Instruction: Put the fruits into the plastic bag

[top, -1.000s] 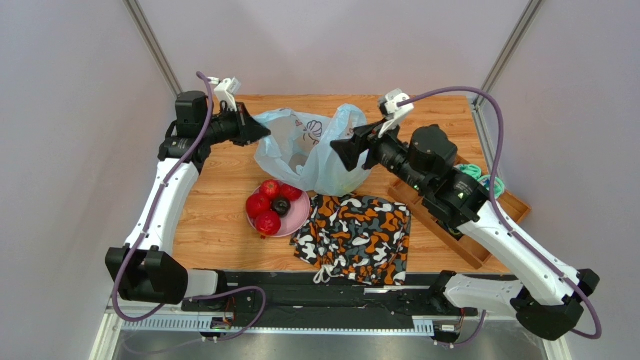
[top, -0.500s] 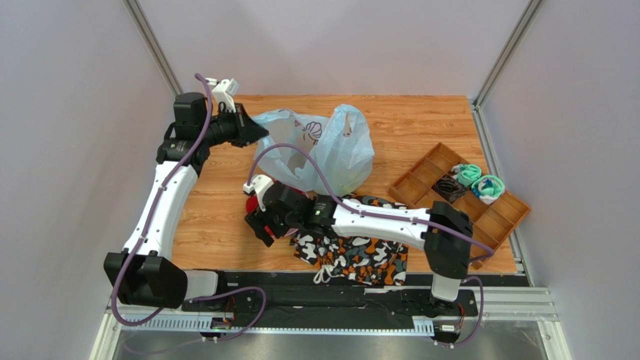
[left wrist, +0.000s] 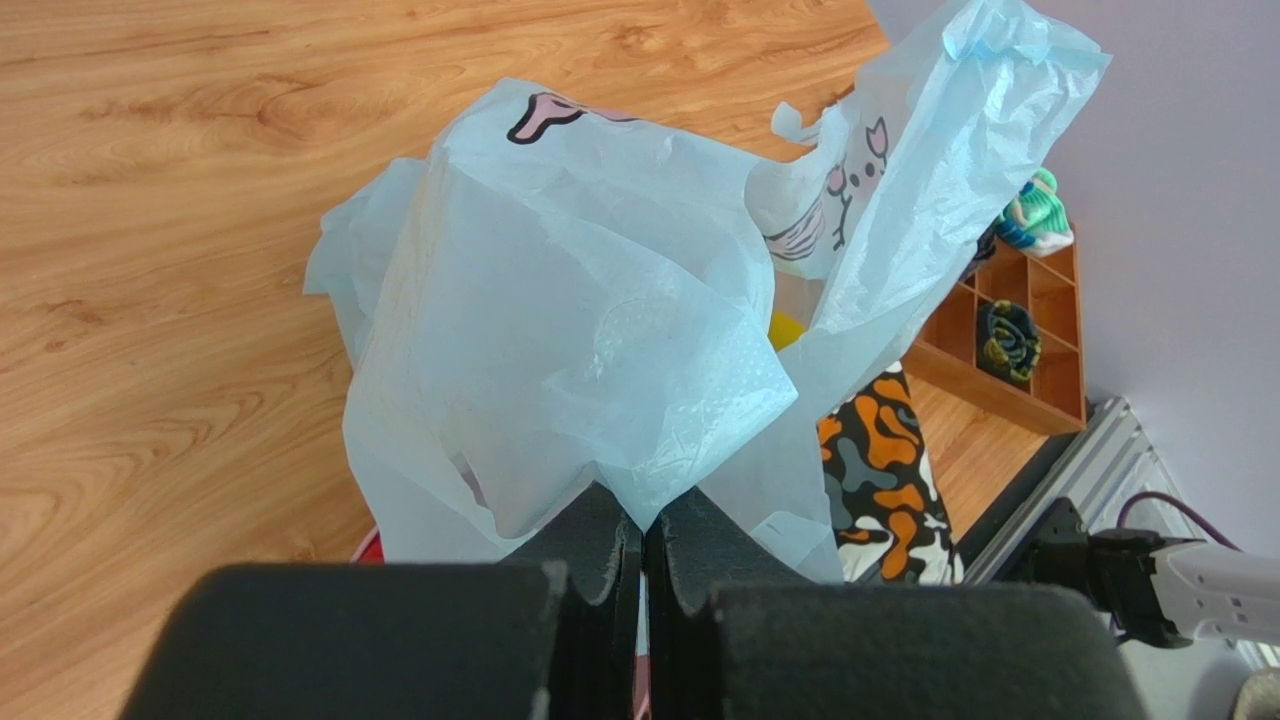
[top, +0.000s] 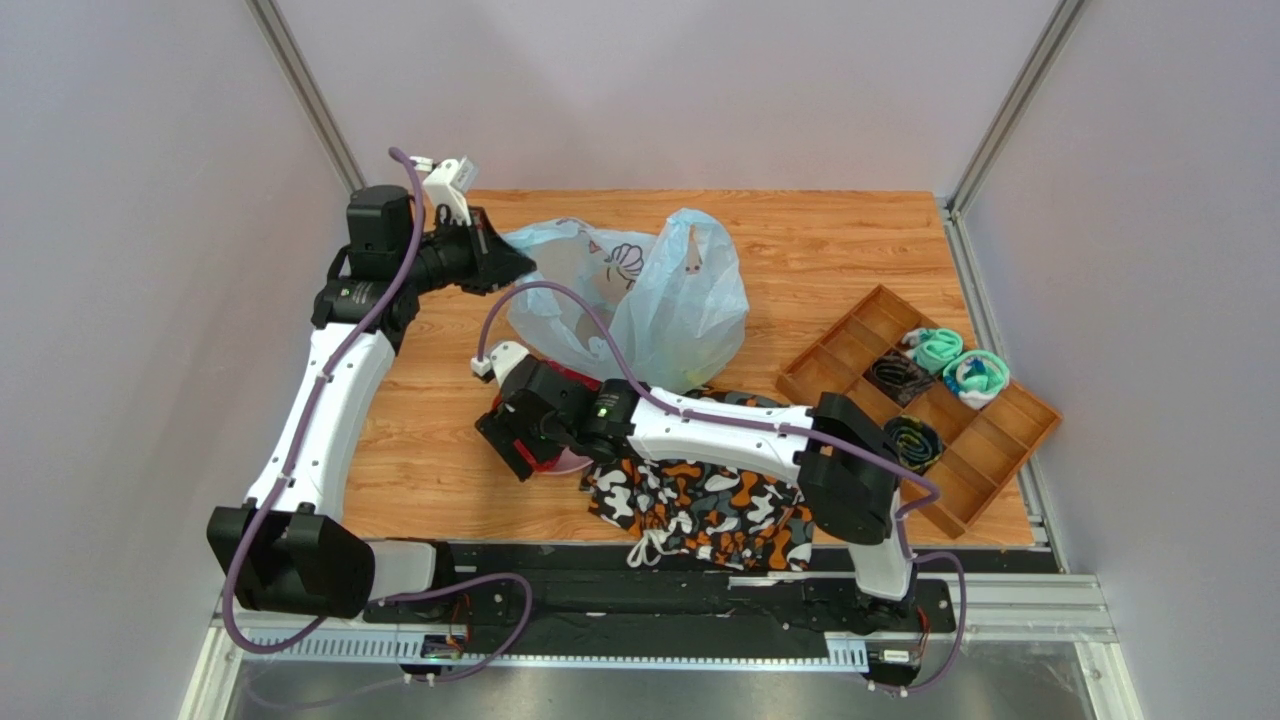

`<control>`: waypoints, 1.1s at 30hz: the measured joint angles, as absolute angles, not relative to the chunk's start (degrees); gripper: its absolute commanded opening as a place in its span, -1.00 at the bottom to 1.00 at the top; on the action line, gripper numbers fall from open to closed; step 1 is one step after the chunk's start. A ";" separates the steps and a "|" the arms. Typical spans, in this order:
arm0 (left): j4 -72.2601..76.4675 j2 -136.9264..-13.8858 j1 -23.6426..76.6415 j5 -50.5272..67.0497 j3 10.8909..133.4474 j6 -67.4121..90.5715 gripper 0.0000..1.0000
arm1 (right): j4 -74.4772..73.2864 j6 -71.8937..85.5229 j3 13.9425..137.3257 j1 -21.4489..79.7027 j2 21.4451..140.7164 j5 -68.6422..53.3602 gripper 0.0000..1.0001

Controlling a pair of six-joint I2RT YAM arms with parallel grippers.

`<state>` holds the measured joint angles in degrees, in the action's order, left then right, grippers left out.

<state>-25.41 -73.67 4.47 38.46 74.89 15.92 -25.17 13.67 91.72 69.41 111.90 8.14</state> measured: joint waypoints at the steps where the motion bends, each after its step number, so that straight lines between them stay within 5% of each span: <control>1: -25.47 -73.67 4.47 38.46 74.87 15.92 -1.00 | -25.50 13.67 92.44 69.41 112.84 8.32 0.65; 33: -25.52 -73.67 4.45 38.26 74.72 15.90 -1.00 | -28.71 13.47 95.79 69.38 119.00 13.96 0.80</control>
<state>-25.52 -73.67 4.45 38.26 74.72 15.90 -28.71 13.47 95.79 69.38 119.00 13.96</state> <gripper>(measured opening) 0.008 0.899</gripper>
